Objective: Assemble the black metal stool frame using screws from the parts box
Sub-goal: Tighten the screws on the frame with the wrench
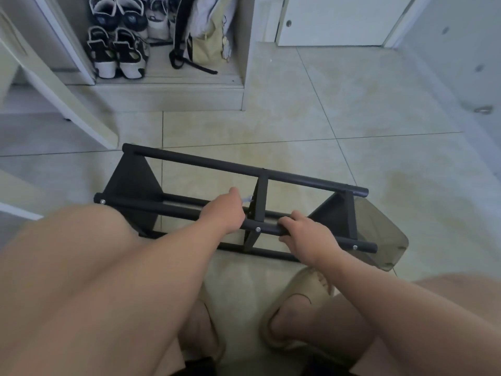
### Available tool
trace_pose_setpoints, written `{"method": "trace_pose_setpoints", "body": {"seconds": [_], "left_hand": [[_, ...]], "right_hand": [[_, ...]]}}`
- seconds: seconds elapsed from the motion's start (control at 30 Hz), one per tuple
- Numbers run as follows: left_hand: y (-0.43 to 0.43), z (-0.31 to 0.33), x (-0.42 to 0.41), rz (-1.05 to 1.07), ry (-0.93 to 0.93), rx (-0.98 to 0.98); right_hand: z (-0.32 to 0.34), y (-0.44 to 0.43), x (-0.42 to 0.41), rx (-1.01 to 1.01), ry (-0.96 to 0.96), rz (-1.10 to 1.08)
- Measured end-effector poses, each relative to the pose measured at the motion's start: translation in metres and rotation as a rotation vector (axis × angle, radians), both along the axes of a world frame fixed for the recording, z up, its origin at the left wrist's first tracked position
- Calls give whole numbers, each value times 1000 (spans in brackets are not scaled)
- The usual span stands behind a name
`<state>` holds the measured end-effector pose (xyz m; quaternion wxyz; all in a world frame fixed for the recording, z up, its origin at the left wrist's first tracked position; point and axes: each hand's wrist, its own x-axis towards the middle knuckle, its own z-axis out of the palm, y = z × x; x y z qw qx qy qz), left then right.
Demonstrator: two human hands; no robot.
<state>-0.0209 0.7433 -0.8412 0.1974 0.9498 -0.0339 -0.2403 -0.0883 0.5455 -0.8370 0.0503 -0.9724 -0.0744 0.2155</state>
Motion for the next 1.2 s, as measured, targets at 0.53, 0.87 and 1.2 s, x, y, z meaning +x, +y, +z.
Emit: {"method": "trace_pose_setpoints", "body": {"seconds": [0.53, 0.87, 1.2], "left_hand": [[12, -13, -8, 66, 123, -77], [17, -28, -8, 57, 236, -137], [20, -35, -12, 56, 166, -201]], "right_hand": [[-7, 3, 36, -45, -85, 295], [-28, 2, 40, -23, -86, 354], [-30, 2, 39, 1, -50, 313]]}}
